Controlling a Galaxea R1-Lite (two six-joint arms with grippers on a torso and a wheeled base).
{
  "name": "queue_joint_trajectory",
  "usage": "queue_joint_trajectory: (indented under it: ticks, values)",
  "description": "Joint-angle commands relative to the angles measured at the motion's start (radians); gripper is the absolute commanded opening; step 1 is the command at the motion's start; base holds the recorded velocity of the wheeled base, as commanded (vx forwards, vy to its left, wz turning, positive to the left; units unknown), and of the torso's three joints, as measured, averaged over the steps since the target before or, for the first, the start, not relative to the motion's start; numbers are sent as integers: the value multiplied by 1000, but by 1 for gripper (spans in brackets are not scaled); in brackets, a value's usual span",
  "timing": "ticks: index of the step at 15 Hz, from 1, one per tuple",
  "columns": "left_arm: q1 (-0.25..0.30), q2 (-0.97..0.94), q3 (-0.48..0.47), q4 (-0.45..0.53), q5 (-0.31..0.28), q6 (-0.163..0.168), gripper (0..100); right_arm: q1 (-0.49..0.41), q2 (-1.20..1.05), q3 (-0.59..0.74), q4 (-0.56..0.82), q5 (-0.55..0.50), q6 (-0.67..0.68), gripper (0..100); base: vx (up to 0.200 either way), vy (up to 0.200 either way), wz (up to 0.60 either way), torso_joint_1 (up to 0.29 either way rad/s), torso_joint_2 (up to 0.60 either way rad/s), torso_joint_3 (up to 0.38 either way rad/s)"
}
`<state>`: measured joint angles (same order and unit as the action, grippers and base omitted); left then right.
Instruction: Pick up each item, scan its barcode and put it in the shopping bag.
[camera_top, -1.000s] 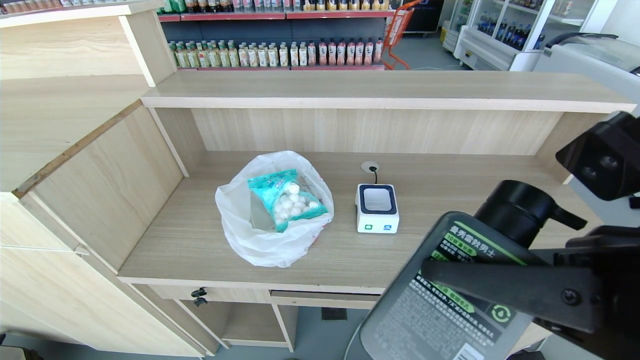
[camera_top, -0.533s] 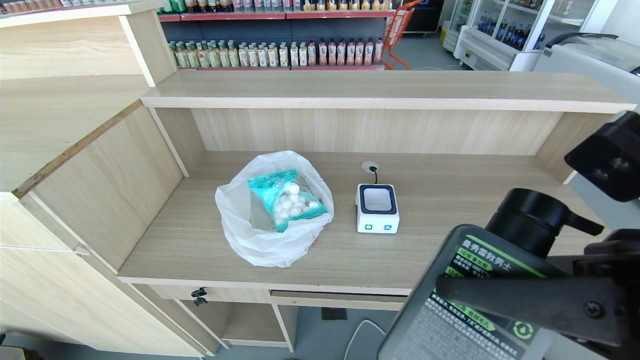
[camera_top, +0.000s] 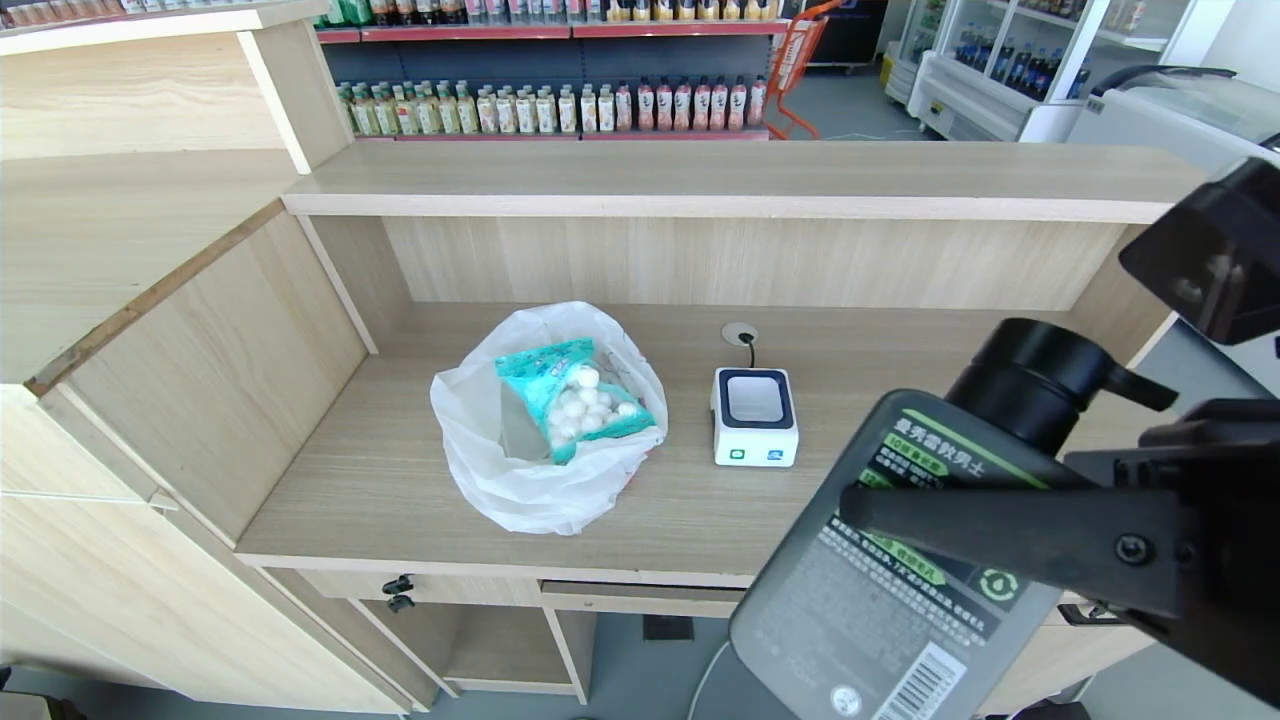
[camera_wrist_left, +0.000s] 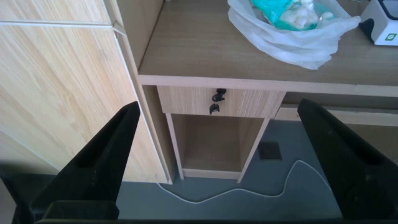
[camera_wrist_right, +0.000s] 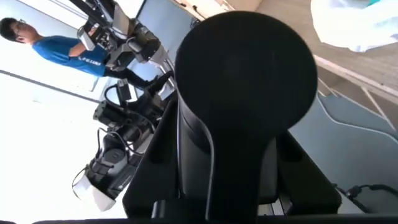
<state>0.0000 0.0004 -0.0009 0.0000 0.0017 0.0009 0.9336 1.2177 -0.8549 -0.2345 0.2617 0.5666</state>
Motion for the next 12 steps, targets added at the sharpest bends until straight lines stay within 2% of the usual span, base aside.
queue_joint_trajectory:
  ticks: [1,4,8,10,12]
  values:
    - [0,0,1,0,0,1,100,-110,49,-10,-20,7,-113,0,0,0,0,0,0,0]
    - [0,0,1,0,0,-1,100,-309,137,-16,-144,110,-375,0,0,0,0,0,0,0]
    - [0,0,1,0,0,-1,100,-426,313,-84,-355,162,-608,0,0,0,0,0,0,0]
    - [0,0,1,0,0,-1,100,-501,445,-174,-479,231,-766,0,0,0,0,0,0,0]
    - [0,0,1,0,0,-1,100,-575,513,-199,-562,353,-935,0,0,0,0,0,0,0]
